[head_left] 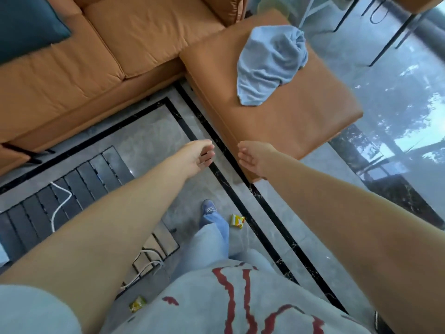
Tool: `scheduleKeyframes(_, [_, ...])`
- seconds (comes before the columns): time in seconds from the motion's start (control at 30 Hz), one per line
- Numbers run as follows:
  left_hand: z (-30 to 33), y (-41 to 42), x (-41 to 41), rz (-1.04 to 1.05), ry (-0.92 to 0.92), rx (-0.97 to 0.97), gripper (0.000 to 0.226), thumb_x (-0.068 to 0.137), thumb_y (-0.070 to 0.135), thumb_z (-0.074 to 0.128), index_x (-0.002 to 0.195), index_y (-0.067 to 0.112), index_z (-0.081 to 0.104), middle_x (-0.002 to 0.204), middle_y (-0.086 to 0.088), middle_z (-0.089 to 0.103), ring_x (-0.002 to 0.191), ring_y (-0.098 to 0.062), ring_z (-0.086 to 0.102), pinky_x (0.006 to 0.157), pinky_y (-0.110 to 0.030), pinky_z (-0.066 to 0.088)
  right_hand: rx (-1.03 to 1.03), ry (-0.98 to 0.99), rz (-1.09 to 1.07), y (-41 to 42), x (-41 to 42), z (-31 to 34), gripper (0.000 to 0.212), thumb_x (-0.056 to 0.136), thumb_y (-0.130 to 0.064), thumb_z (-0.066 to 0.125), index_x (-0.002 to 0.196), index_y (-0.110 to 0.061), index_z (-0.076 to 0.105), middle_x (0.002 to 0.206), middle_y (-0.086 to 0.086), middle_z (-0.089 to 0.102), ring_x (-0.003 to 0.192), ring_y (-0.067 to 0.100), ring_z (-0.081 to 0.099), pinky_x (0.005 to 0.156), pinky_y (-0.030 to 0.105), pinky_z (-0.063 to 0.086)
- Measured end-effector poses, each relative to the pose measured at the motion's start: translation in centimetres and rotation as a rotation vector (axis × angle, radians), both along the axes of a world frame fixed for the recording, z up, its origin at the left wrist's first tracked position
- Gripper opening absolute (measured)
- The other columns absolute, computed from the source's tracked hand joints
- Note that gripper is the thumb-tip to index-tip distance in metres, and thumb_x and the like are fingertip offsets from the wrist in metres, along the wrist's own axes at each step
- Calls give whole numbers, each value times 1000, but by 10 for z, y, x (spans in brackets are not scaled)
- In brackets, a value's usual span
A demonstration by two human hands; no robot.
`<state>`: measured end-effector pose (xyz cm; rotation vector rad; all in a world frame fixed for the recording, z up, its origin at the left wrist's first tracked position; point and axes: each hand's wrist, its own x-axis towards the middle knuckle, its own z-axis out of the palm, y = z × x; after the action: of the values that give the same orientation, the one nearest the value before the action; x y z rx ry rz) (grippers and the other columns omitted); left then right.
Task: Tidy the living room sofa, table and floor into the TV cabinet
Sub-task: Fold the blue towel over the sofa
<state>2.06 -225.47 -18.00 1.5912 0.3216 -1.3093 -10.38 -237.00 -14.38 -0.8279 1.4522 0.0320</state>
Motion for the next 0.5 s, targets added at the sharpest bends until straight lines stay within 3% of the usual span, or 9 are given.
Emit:
scheduleKeyframes(0.1, [14,-31,42,2,-25,3,6,94,24,65,98,19,63,85,6,68,75,-9,65,62,-25,55,-7,-10,-49,-38,46,2,9,87,-9,70,92,-11,62,72,1,58,62,9,59,74,25,59])
scheduleKeyframes(0.37, [26,-97,108,22,-90,12,5,92,24,67,96,21,66,91,5,72,80,-10,68,68,-28,57,23,-82,60,-89,127,2,21,85,-1,60,103,-8,69,75,2,62,72,14,65,68,28,57])
scheduleKeyframes(0.5, [32,-135,132,-7,-79,28,3,92,22,67,91,19,66,90,4,71,79,-10,68,67,-27,57,28,-108,98,-125,158,2,21,84,3,47,84,-9,64,74,2,59,69,13,63,66,27,55])
